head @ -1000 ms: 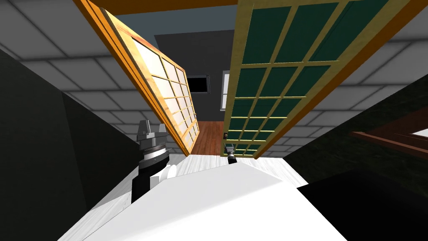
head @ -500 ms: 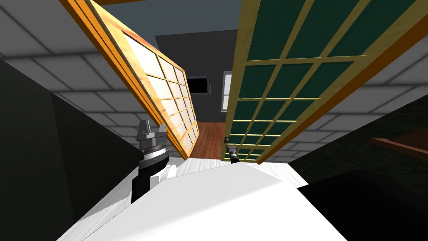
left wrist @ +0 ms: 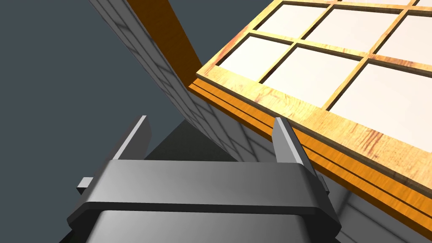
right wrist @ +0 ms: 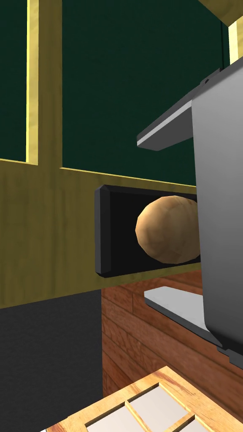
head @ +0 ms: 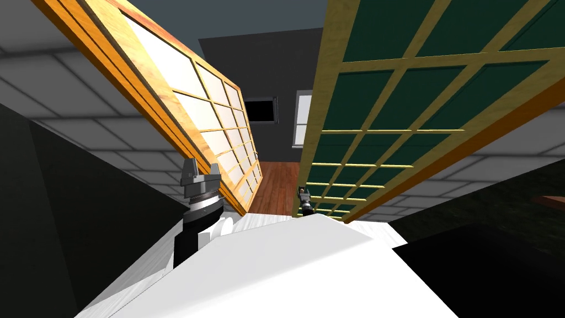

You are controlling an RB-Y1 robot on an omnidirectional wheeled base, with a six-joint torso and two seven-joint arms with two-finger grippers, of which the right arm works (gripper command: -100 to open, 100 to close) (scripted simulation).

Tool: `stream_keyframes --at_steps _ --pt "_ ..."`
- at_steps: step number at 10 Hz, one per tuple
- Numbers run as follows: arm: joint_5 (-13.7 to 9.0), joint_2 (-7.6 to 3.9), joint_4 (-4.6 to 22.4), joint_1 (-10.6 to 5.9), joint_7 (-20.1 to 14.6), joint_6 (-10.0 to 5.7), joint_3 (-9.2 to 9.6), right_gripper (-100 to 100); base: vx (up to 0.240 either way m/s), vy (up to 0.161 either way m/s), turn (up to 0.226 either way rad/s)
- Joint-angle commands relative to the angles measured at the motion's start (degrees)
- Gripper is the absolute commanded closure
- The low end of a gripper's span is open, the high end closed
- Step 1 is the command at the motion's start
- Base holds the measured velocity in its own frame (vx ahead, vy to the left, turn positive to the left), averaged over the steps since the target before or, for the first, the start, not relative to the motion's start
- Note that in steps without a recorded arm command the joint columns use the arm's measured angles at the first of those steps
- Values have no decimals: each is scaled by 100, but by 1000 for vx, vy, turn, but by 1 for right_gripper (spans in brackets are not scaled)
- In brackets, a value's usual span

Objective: Push the door open

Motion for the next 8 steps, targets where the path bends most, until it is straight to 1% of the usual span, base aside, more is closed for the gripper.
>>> stream_keyframes --at_steps 1,6,7,8 --pt "1 -13 -7 -5 0 17 1 100 -16 3 12" --pt "1 -13 -7 -5 0 17 1 100 -9 3 5" --pt "-28 -77 10 -17 21 27 -42 100 101 -1 -20" --pt "-36 -94 11 -20 26 25 -56 100 154 25 -20"
